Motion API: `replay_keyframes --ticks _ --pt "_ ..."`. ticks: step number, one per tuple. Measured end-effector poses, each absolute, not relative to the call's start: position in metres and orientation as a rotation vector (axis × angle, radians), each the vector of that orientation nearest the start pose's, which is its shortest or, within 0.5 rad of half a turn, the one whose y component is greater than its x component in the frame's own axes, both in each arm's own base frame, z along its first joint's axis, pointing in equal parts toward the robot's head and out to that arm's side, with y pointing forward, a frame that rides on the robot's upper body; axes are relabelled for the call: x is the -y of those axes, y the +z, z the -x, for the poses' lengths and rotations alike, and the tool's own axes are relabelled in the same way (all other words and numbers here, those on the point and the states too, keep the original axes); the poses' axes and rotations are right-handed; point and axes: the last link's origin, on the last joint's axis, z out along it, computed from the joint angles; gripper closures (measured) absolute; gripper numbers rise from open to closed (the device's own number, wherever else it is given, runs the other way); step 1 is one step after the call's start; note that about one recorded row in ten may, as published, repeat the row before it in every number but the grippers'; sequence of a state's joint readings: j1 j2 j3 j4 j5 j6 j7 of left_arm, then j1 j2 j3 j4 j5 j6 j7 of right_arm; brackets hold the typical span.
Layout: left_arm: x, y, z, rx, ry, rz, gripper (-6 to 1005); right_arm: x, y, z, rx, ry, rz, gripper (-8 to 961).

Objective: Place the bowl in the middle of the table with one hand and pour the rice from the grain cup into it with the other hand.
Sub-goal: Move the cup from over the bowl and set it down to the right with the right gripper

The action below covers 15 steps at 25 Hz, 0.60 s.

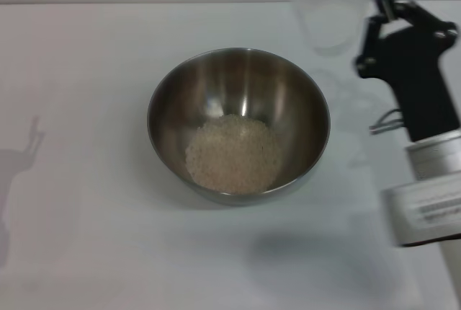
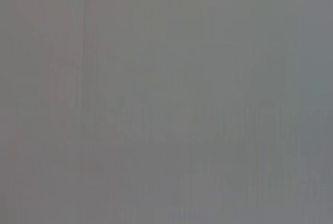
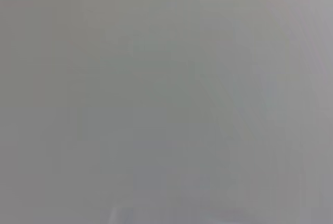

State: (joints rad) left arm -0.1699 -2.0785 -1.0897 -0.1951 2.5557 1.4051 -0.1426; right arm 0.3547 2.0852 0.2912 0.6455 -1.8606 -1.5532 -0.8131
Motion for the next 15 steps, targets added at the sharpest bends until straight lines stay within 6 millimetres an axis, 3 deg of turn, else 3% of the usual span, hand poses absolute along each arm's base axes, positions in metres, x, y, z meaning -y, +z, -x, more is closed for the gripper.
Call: replay_keyframes --ticks 7,8,15 --pt "-0.244 0.011 0.366 0.481 -0.707 1.454 170 -0.281 -0.025 -0.273 -0.318 0.910 1.429 948" --pt "-0.244 0.011 0.366 0.481 -0.707 1.453 170 -0.284 -0.020 -0.288 -0.402 0.918 1.412 948" --pt "-0.243 0.010 0.366 0.481 -0.707 1.461 170 -0.294 -0.017 -0.315 -0.508 0.800 1.400 949"
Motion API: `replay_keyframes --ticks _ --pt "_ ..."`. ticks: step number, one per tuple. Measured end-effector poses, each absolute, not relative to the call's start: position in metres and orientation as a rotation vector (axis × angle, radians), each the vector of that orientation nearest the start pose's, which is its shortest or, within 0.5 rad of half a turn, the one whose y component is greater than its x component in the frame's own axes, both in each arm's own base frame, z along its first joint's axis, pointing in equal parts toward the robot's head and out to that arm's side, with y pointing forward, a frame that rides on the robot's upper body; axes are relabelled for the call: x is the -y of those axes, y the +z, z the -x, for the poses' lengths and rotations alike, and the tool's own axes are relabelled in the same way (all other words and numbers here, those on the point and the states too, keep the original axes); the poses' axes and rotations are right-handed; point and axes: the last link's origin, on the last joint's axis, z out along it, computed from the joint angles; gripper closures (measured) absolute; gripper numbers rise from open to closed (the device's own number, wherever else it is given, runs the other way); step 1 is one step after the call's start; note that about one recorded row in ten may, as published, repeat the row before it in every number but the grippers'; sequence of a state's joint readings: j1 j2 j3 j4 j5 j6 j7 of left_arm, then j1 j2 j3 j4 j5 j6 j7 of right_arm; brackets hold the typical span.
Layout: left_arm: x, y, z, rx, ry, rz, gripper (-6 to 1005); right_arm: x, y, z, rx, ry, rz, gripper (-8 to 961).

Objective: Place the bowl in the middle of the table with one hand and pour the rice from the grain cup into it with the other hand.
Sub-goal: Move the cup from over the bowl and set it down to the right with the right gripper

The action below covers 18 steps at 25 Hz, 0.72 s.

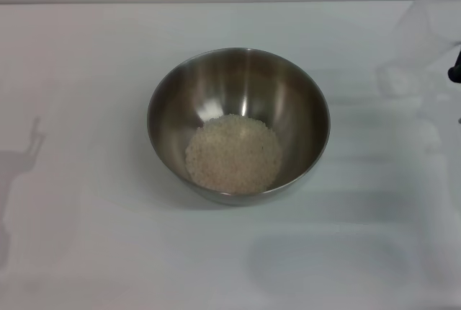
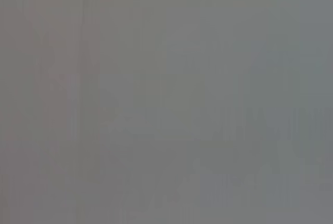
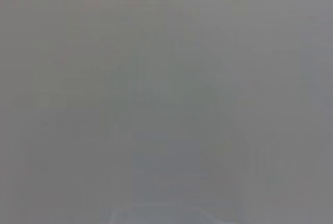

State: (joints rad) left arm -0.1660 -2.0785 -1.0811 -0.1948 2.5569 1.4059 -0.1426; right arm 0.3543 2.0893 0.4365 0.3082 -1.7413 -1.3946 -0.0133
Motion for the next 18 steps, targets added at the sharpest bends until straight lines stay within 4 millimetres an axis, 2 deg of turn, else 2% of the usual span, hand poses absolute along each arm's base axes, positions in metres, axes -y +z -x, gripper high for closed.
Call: replay_keyframes --ticks 7,18 --pt "-0.243 0.009 0.366 0.483 -0.705 1.465 170 -0.310 -0.026 -0.319 -0.544 0.718 1.484 948" --pt "-0.243 0.009 0.366 0.484 -0.704 1.468 170 -0.337 -0.054 -0.310 -0.591 0.597 1.688 949"
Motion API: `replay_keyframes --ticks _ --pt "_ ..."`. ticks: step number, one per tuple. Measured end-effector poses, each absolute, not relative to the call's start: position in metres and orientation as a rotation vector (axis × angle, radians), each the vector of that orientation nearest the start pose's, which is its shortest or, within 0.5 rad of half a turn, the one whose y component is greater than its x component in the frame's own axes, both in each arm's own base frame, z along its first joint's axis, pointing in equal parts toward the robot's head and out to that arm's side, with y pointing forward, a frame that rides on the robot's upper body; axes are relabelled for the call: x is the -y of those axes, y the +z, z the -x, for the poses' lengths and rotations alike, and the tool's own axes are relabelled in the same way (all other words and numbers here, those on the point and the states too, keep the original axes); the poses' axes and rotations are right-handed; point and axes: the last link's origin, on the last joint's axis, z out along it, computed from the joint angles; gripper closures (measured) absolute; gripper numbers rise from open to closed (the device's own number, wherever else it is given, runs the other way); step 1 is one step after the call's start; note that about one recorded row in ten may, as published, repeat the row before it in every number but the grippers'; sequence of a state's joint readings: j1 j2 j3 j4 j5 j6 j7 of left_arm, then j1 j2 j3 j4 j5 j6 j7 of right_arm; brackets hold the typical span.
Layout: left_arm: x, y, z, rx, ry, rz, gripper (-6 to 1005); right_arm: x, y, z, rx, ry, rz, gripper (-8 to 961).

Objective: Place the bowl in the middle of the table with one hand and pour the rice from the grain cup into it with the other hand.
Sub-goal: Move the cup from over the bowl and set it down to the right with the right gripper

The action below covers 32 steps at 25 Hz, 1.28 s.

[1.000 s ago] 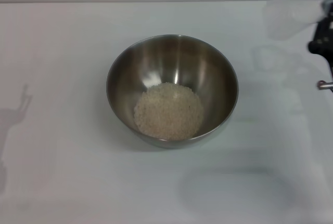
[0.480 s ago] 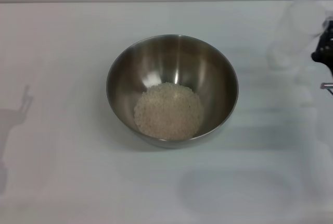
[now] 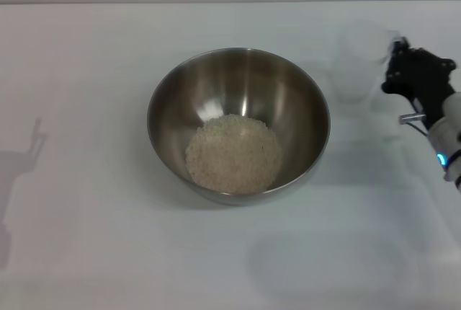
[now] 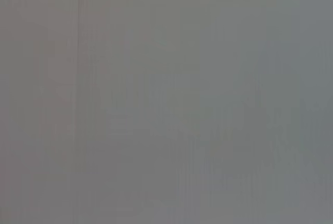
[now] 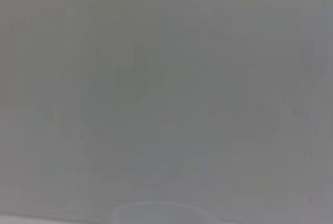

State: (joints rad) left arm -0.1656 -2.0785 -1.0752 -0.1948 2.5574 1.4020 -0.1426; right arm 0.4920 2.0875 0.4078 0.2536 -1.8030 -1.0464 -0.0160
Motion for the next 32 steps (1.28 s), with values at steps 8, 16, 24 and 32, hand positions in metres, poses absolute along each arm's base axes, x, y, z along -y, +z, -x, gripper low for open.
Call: replay_keyframes --ticks 8,16,24,32 --pt "-0.243 0.008 0.366 0.485 -0.704 1.468 170 -0.340 -0.067 -0.302 -0.559 0.563 1.792 949" --pt "-0.244 0.008 0.365 0.485 -0.704 1.469 170 -0.339 -0.071 -0.300 -0.549 0.559 1.822 883" --pt "-0.244 0.009 0.365 0.482 -0.707 1.469 170 -0.337 -0.075 -0.298 -0.532 0.552 1.853 800" --pt "-0.246 0.009 0.363 0.476 -0.713 1.469 170 -0.328 -0.075 -0.307 -0.558 0.536 1.842 759"
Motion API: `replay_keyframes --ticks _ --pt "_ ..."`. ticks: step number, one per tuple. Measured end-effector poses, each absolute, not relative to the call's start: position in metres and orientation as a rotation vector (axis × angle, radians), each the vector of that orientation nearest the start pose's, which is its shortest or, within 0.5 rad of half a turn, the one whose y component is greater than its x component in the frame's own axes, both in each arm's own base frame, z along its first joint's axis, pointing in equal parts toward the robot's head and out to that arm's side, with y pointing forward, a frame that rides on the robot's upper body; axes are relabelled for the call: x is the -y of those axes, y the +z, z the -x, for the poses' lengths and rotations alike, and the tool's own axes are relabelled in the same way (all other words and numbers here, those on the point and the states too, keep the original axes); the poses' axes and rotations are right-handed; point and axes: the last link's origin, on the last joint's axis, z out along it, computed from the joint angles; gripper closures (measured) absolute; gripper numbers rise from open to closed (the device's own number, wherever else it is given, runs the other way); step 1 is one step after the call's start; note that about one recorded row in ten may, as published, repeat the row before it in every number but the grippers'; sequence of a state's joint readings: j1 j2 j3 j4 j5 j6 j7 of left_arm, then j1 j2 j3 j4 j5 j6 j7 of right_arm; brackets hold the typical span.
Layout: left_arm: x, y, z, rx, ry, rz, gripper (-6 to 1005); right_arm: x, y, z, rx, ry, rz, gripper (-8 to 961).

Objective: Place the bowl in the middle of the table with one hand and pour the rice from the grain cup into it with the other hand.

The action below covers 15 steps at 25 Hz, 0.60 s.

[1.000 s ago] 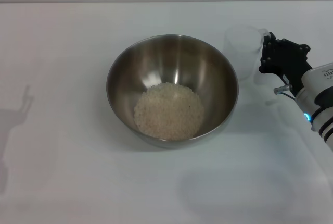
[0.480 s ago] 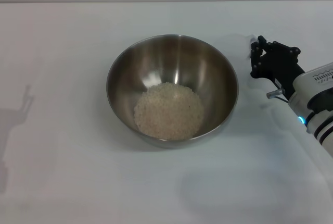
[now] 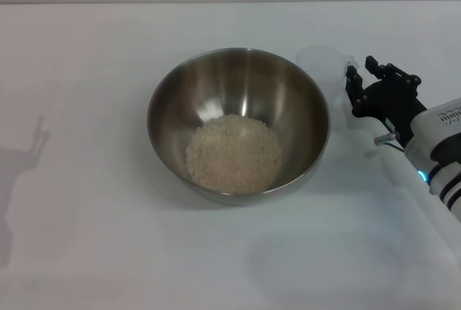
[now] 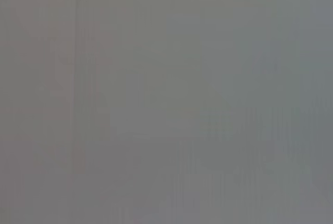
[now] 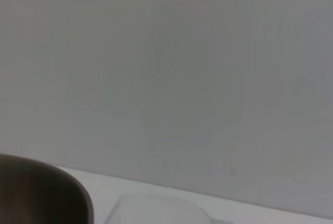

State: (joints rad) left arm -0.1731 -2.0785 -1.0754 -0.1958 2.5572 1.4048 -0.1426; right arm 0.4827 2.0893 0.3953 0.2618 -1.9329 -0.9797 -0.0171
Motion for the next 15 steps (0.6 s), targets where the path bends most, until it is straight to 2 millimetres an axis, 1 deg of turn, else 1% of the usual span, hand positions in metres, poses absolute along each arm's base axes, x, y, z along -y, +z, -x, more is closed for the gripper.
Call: replay_keyframes --ticks 6,8,9,10,15 --pt "-0.247 0.008 0.362 0.475 -0.717 1.468 170 -0.317 -0.076 -0.310 -0.573 0.562 1.826 633" --pt "-0.247 0.008 0.362 0.475 -0.717 1.468 170 -0.315 -0.076 -0.310 -0.571 0.569 1.824 497" --pt "-0.247 0.008 0.362 0.475 -0.717 1.468 170 -0.315 -0.076 -0.310 -0.571 0.569 1.824 496" --pt "-0.247 0.008 0.362 0.475 -0.716 1.469 170 -0.309 -0.077 -0.310 -0.570 0.586 1.822 495" --pt "-0.246 0.007 0.362 0.476 -0.713 1.475 170 -0.300 -0.076 -0.312 -0.577 0.609 1.804 490"
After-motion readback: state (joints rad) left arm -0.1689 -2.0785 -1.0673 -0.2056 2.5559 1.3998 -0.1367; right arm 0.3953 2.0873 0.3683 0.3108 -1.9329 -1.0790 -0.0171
